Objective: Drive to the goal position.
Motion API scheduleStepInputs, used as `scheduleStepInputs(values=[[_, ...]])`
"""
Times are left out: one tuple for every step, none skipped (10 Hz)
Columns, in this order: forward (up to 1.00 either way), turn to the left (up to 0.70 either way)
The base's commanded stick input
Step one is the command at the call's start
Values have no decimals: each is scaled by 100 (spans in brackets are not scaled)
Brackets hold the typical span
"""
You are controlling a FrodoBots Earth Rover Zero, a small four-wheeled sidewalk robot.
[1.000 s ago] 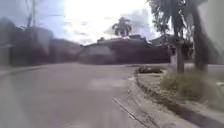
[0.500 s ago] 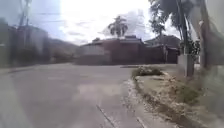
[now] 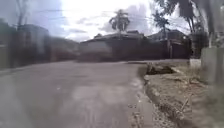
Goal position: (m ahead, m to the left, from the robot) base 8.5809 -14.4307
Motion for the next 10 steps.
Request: scheduleStepInputs(values=[[100,0],[100,0],[100,0],[100,0],[100,0],[100,0],[100,0],[100,0],[100,0],[100,0]])
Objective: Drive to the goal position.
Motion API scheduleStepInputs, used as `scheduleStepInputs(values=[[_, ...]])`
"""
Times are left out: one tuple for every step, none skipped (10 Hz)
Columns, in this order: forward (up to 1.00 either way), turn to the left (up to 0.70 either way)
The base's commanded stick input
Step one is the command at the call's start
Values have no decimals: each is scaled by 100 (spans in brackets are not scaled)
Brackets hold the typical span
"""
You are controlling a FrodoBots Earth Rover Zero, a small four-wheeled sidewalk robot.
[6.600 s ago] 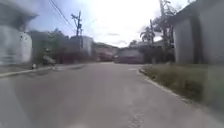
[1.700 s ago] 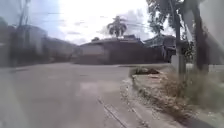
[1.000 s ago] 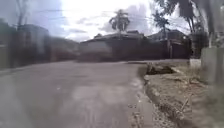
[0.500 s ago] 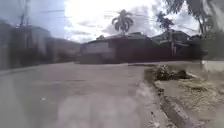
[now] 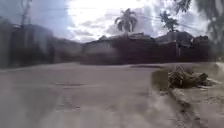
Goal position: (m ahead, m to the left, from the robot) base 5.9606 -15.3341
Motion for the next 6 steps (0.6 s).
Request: scheduleStepInputs(values=[[100,0],[100,0],[100,0],[100,0],[100,0],[100,0]])
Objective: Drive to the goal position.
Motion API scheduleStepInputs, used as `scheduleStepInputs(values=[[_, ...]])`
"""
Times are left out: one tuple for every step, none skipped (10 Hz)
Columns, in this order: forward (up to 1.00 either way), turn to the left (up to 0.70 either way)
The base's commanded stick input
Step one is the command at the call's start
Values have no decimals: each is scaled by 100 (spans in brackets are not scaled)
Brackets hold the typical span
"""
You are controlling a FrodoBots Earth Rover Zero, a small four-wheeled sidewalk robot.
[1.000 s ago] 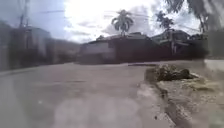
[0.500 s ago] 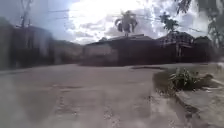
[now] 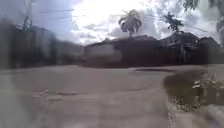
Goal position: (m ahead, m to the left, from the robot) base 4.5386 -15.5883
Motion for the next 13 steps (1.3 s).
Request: scheduleStepInputs(values=[[100,0],[100,0],[100,0],[100,0],[100,0],[100,0],[100,0],[100,0],[100,0],[100,0],[100,0],[100,0],[100,-8]])
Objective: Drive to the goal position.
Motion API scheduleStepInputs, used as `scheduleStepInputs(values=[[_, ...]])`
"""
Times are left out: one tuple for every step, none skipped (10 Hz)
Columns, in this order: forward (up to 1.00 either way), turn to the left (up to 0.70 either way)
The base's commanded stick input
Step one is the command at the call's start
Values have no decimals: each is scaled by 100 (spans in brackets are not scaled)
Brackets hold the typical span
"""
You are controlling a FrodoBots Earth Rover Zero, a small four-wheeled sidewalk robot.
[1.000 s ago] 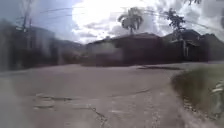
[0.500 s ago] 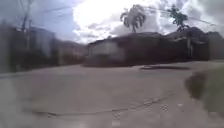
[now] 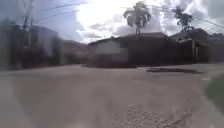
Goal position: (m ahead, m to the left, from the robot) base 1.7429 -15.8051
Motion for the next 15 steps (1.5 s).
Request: scheduleStepInputs(values=[[100,-37],[100,-40],[100,-40],[100,-40],[100,-40],[100,-40],[100,-40],[100,-40],[100,-40],[100,-40],[100,-40],[100,-40],[100,-40],[100,-40],[100,-40]])
